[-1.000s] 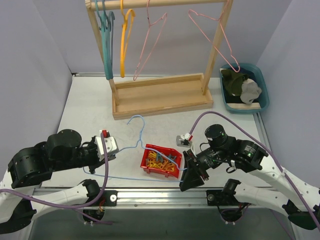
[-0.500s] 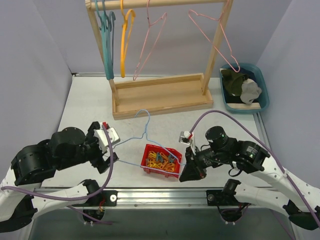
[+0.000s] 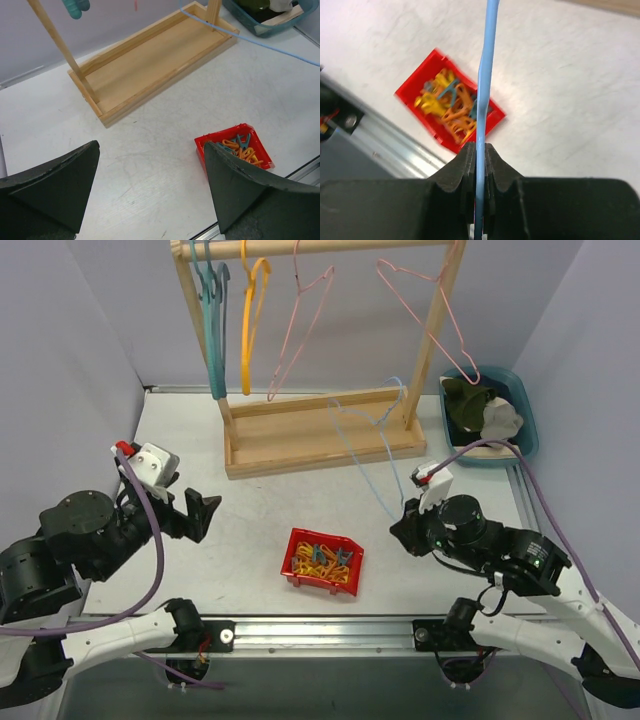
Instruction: Remove the underwear clipped to the hanger
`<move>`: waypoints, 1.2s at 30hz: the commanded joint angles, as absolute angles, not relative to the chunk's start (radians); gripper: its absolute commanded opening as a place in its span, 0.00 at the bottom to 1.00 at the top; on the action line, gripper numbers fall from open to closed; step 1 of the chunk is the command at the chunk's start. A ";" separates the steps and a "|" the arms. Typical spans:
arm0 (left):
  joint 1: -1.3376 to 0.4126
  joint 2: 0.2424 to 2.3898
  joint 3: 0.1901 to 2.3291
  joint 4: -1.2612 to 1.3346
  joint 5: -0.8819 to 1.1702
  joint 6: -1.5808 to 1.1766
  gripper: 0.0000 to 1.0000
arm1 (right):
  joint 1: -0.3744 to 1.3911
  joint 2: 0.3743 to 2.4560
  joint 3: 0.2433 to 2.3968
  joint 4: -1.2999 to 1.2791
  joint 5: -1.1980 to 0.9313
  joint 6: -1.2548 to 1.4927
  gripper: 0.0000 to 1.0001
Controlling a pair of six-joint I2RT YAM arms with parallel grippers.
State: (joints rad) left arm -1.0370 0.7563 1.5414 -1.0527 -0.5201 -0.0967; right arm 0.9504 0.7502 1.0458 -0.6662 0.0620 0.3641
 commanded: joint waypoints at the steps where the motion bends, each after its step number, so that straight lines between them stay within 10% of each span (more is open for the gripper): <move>1: -1.035 0.761 1.499 -0.957 -0.551 -0.164 0.94 | 0.951 0.822 1.111 -0.594 0.360 0.410 0.00; 7: -1.035 0.723 1.362 -0.885 -0.473 -0.242 0.94 | 0.919 0.989 1.262 -0.420 0.520 0.299 0.00; 18: -1.035 0.663 1.175 -0.779 -0.361 -0.310 0.94 | 0.592 1.463 1.791 -0.443 -0.023 0.192 0.00; 36: -1.035 0.618 1.132 -0.765 -0.322 -0.333 0.94 | 0.445 1.746 2.091 -0.512 -0.152 0.150 0.00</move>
